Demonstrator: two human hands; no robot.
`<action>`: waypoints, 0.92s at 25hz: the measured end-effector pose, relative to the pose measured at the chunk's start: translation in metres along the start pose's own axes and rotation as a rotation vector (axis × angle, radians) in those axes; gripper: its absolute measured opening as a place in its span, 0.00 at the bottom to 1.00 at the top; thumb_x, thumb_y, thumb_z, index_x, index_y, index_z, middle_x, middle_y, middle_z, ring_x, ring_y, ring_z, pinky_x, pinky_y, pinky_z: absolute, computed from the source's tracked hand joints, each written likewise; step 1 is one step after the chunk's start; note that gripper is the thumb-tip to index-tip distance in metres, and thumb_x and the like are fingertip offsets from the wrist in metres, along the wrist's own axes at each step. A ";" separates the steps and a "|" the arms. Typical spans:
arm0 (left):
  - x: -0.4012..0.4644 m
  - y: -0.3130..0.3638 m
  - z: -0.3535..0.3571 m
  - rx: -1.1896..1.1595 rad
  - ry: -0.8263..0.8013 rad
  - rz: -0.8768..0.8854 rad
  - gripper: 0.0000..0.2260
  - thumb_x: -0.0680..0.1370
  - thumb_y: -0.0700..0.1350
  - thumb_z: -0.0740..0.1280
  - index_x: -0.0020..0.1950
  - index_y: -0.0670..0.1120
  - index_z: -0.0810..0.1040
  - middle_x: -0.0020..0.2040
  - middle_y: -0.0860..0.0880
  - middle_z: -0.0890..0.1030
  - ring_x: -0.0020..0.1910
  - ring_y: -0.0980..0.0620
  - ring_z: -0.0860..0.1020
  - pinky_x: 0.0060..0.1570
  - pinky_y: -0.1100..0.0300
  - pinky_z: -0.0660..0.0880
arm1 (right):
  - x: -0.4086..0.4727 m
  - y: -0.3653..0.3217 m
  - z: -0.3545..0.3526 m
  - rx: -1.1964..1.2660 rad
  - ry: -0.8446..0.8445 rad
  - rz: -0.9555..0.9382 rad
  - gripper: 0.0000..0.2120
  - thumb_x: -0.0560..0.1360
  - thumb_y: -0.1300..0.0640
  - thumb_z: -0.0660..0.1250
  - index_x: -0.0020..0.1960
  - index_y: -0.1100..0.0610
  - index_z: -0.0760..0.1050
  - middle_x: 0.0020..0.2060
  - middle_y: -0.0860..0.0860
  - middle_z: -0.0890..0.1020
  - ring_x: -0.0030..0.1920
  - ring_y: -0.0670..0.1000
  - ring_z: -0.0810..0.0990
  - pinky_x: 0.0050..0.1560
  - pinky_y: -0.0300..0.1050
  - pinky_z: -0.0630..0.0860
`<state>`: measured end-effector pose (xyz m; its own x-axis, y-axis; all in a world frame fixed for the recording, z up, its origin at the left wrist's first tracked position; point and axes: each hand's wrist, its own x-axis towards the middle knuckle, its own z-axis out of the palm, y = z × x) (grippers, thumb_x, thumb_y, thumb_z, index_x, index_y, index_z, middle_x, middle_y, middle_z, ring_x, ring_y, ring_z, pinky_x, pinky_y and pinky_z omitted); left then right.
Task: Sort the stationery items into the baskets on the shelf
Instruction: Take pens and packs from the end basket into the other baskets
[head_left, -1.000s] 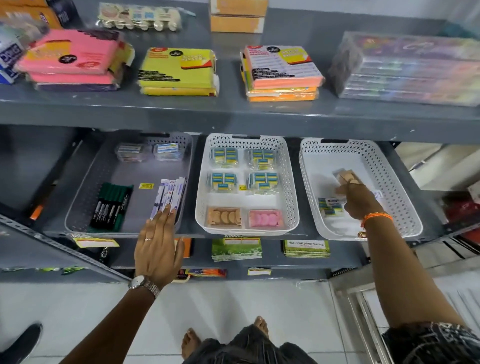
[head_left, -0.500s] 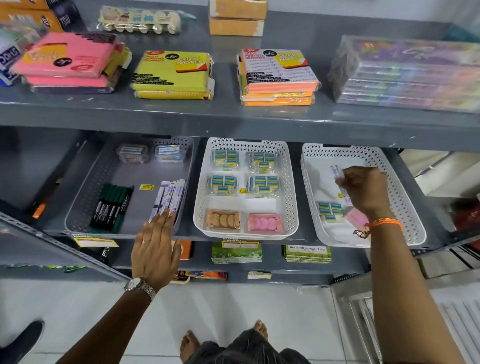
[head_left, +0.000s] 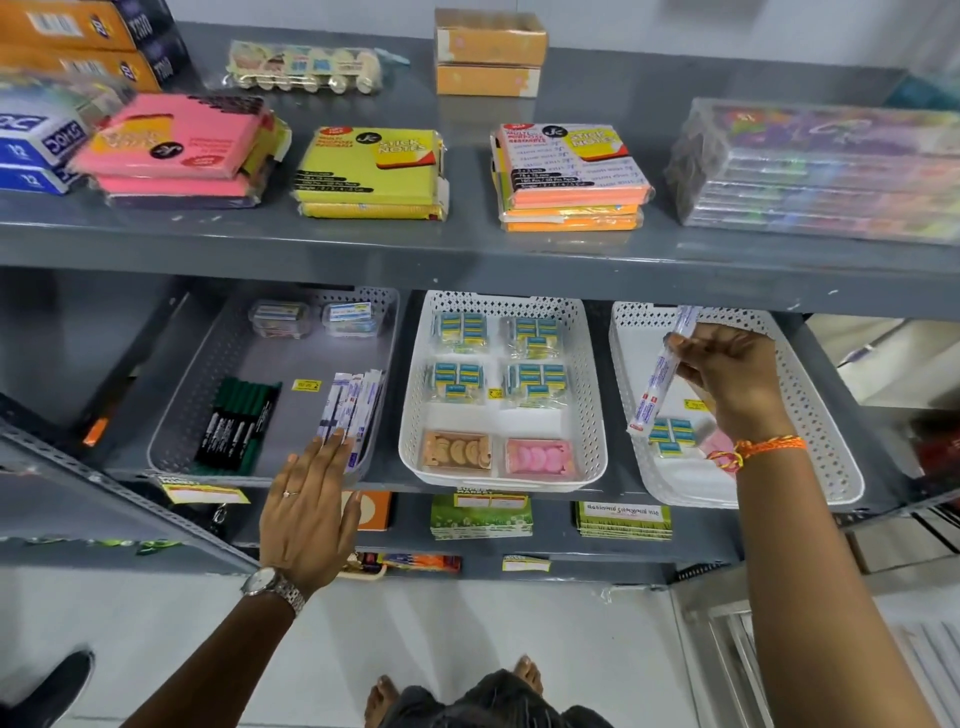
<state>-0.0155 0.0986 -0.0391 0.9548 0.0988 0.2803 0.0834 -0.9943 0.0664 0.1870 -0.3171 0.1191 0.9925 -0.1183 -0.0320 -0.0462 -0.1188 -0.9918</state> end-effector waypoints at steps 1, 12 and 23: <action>-0.002 -0.006 -0.003 0.002 0.006 0.001 0.30 0.77 0.52 0.58 0.77 0.42 0.67 0.76 0.42 0.71 0.75 0.40 0.69 0.77 0.46 0.55 | -0.001 -0.004 0.010 0.026 -0.023 0.008 0.05 0.75 0.66 0.70 0.51 0.64 0.82 0.40 0.50 0.87 0.45 0.51 0.85 0.49 0.47 0.82; -0.024 -0.075 -0.018 -0.080 0.061 -0.130 0.28 0.81 0.54 0.55 0.78 0.40 0.67 0.76 0.40 0.72 0.76 0.39 0.68 0.78 0.47 0.58 | -0.031 -0.021 0.266 -0.053 -0.451 -0.017 0.23 0.70 0.73 0.73 0.61 0.64 0.69 0.41 0.56 0.76 0.38 0.53 0.79 0.39 0.55 0.83; -0.025 -0.077 -0.004 -0.148 0.125 -0.136 0.29 0.79 0.50 0.63 0.79 0.43 0.63 0.76 0.44 0.68 0.78 0.42 0.65 0.82 0.48 0.52 | -0.031 0.035 0.393 -1.003 -0.736 -0.384 0.36 0.65 0.52 0.81 0.65 0.66 0.71 0.59 0.63 0.81 0.60 0.62 0.80 0.56 0.47 0.74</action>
<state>-0.0473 0.1731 -0.0474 0.8941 0.2449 0.3750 0.1576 -0.9557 0.2486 0.1990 0.0697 0.0367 0.7754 0.6144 -0.1456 0.5057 -0.7424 -0.4395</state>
